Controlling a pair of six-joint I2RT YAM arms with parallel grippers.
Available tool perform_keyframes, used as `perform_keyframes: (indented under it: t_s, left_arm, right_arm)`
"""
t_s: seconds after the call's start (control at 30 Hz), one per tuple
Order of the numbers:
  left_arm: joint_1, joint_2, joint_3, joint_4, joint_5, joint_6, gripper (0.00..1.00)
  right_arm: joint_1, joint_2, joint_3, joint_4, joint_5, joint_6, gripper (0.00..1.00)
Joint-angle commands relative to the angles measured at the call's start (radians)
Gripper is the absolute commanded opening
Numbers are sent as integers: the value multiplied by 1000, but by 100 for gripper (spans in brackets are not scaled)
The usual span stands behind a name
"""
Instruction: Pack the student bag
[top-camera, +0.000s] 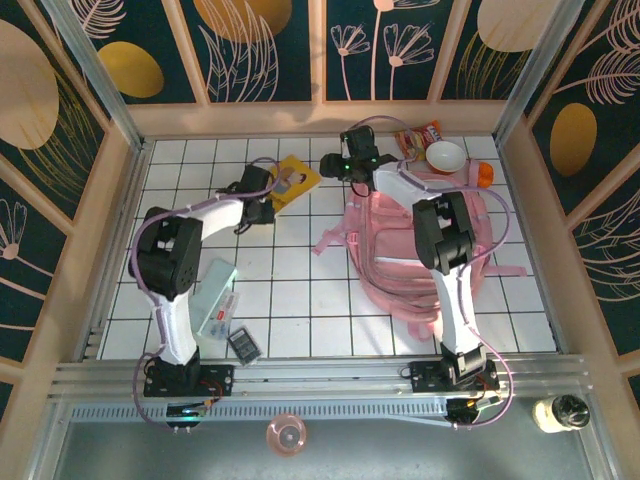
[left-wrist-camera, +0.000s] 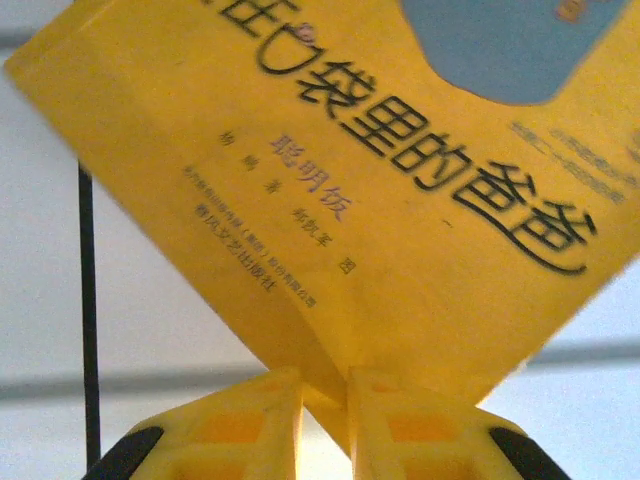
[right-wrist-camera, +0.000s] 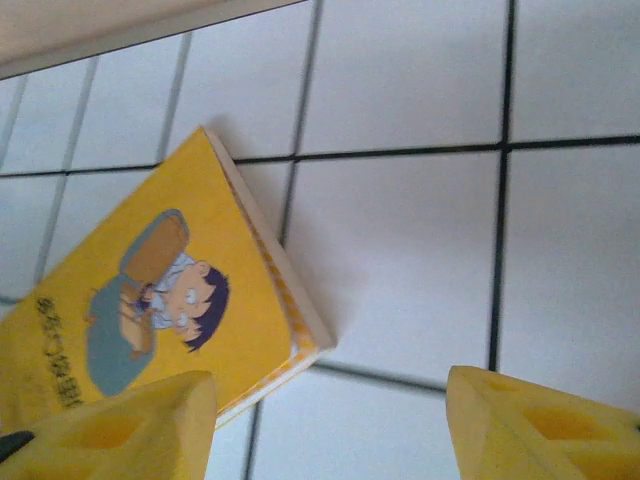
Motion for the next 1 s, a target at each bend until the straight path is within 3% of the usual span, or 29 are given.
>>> perform_keyframes:
  t_s: [0.0,0.2,0.33,0.5,0.77,0.97]
  left_arm:
    - [-85,-87,-138,-36,15,-53,21]
    - [-112,-366,-278,-4,29,-159,31]
    - [-75,-423,-272,13,-18,-129,48]
    - [27,-313,-201,83,45,-72,51]
    - [41,-5,30,64,10,84,48]
    - [26,6,-58,40,23,152,41]
  right_arm:
    - [38,-153,-87,50,-25,56,62]
    - [107,-326,-240,52,-35,148,62]
    - [155,-394,-327,68,-44,250,61]
    - [200,-412,-374,57,-33,320,61]
    - [217,-437,-415,42,-3,343,61]
    - [204,-495,-499,6,16,358,62]
